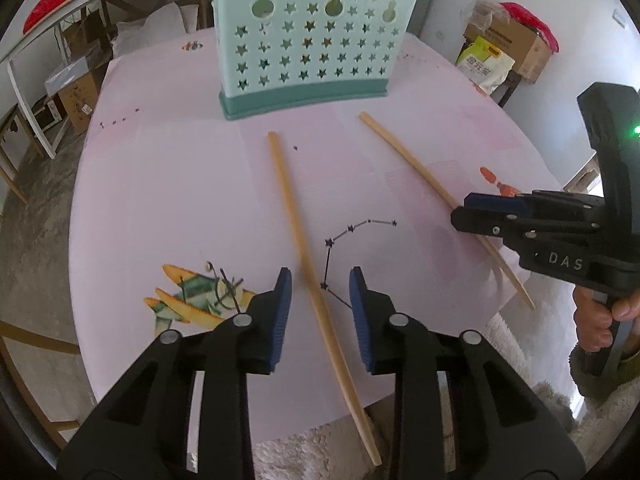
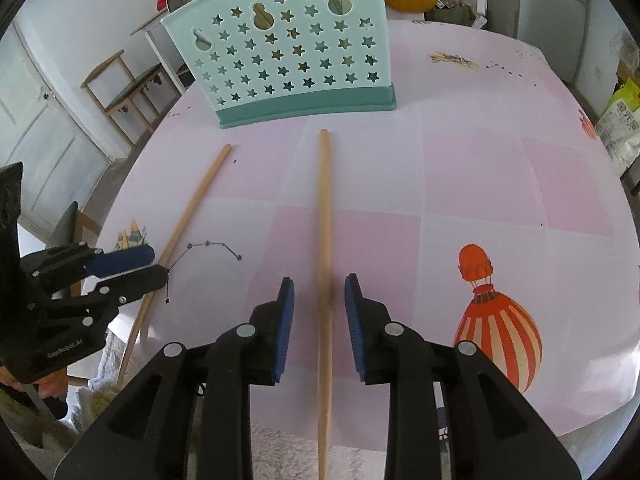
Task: Organize utensils
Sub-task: 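Grasp another chopstick with the left gripper while the right holds its chopstick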
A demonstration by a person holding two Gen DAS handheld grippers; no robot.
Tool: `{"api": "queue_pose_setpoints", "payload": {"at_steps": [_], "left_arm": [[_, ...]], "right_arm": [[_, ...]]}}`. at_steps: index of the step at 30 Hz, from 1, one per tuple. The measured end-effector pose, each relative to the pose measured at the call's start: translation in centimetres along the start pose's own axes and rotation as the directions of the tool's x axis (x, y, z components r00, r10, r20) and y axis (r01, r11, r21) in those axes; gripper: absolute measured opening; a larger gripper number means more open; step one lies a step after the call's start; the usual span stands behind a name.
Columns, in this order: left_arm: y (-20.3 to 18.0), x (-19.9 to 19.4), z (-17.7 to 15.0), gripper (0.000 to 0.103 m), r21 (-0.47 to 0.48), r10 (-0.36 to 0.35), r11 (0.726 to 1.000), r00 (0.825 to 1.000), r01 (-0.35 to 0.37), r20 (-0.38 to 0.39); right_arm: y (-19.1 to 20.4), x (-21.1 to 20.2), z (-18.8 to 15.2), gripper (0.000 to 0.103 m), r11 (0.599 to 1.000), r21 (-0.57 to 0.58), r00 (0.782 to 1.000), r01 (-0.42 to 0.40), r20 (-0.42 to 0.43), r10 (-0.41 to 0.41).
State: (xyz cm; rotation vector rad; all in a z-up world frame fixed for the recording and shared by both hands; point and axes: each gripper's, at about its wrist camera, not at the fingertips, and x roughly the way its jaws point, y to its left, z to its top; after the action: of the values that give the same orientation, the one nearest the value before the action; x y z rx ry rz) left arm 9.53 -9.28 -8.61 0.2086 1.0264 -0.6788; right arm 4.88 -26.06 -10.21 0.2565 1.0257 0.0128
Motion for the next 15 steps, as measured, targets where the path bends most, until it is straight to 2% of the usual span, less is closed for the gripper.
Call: {"api": "queue_pose_setpoints", "payload": {"at_steps": [15], "left_arm": [[0.35, 0.72, 0.32, 0.011, -0.051, 0.019, 0.999, 1.000, -0.019, 0.010]], "right_arm": [[-0.18, -0.06, 0.10, 0.026, 1.000, -0.004, 1.000, -0.013, -0.003, 0.013]]}}
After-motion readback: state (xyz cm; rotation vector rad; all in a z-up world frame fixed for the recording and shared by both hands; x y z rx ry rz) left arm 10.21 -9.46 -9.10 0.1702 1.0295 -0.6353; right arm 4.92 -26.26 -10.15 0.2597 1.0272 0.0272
